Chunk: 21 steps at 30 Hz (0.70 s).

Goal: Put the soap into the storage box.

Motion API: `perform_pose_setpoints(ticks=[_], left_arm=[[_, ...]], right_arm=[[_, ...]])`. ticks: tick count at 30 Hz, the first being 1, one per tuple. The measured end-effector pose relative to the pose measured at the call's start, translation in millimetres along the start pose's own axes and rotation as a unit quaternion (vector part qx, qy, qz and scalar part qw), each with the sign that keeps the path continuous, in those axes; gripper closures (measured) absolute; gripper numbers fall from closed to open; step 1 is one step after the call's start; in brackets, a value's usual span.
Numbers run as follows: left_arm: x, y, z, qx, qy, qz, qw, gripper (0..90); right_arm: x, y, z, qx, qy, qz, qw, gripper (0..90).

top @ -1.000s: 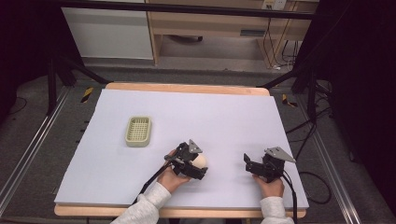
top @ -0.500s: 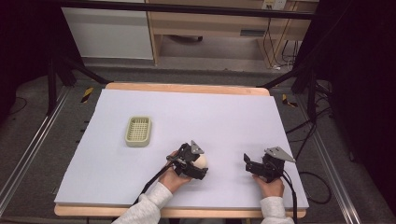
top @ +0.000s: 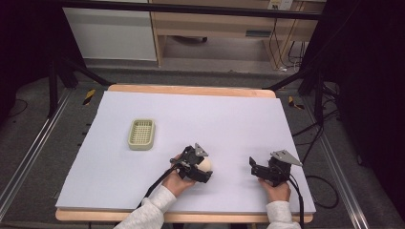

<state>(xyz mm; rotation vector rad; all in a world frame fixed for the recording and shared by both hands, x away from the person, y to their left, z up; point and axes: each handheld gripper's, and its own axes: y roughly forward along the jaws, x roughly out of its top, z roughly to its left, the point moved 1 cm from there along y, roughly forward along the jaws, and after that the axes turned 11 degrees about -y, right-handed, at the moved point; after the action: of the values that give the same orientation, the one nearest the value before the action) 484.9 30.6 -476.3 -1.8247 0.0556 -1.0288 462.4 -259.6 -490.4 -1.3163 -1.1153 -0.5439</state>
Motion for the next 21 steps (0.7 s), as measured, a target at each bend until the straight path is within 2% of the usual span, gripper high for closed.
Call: perform_pose_setpoints(ticks=[9,16,21], left_arm=[[1.3,-4.2,2.9,-0.007,0.000,0.012,0.9999,22.6],[3.6,-16.7,3.1,-0.004,0.002,-0.002,1.0000,22.6],[4.1,-24.0,3.9,-0.008,0.005,-0.003,1.0000,22.6]], right_arm=[[0.0,-0.1,0.0,0.000,0.000,-0.001,1.0000,3.9],[0.0,-0.1,0.1,0.000,0.000,0.000,1.0000,3.9],[0.0,0.0,0.0,0.000,0.000,0.000,1.0000,3.9]])
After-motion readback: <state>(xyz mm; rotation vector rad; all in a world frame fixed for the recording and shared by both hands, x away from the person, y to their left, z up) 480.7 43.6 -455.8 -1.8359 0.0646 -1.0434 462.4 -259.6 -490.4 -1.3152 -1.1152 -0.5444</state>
